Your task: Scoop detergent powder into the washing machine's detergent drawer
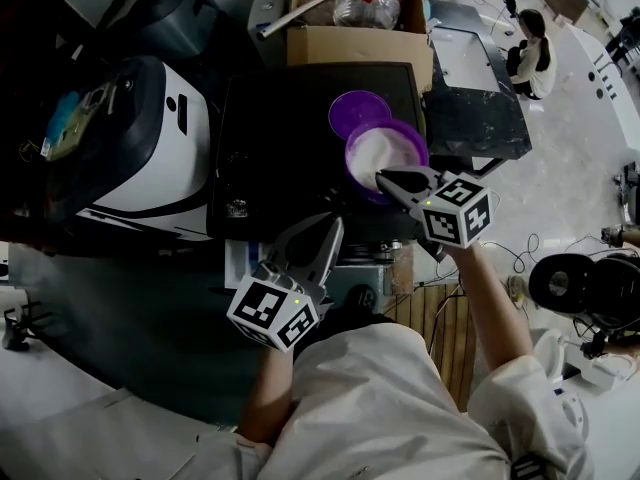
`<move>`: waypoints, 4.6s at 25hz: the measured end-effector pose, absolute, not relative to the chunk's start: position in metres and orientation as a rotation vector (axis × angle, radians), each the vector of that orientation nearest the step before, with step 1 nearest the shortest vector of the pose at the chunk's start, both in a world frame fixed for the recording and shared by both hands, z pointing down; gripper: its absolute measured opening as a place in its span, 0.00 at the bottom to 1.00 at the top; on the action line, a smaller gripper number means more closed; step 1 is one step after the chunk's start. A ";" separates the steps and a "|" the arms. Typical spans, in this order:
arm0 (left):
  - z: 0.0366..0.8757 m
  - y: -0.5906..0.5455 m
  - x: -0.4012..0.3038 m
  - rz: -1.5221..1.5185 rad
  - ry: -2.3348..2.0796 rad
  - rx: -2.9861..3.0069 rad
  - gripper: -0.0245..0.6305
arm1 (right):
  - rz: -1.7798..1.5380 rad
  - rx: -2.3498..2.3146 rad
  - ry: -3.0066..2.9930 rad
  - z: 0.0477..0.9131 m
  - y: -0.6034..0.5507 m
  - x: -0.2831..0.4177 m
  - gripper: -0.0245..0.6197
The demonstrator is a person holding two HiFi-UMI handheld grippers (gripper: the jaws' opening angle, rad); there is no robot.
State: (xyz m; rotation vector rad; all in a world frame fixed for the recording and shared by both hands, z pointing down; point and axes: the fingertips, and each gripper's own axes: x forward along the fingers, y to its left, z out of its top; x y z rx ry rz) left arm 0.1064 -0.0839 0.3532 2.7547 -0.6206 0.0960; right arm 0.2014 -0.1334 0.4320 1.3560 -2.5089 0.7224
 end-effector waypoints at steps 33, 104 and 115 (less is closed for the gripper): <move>0.352 -0.083 0.108 0.089 -0.623 2.762 0.07 | 1.560 2.040 -2.582 0.420 -0.122 0.279 0.05; 0.397 -0.093 -0.134 0.084 -1.201 2.467 0.07 | 2.172 1.144 -2.813 0.440 -0.129 0.015 0.05; 0.404 -0.094 -0.159 0.101 -1.215 2.428 0.07 | 2.049 1.123 -2.759 0.473 -0.125 -0.012 0.05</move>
